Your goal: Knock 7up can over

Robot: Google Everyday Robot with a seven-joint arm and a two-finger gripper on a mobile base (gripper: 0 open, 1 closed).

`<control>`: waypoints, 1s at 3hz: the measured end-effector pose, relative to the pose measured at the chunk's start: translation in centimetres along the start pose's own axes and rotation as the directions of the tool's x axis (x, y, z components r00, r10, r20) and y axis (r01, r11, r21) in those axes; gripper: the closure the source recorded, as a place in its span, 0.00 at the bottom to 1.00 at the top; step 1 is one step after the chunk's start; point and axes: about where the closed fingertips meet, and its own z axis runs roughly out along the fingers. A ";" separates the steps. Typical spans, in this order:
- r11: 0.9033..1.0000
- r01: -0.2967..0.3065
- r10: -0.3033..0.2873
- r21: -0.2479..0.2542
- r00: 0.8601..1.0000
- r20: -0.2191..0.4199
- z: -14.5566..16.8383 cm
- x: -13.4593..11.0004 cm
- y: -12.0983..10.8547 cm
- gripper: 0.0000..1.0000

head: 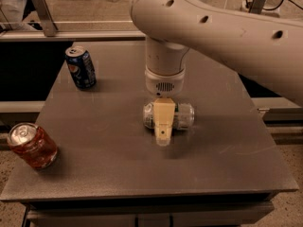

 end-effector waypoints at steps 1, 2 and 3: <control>1.000 0.000 0.000 0.000 1.000 0.000 0.0 0.0 0.0 0.00; 1.000 0.001 -0.004 0.029 0.997 0.083 0.1 1.1 0.1 0.00; 0.996 -0.051 0.030 0.078 0.967 0.252 0.7 5.9 2.7 0.00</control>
Offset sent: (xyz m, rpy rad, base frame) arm -0.0131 -0.0900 0.0219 0.6114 -0.2239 0.0295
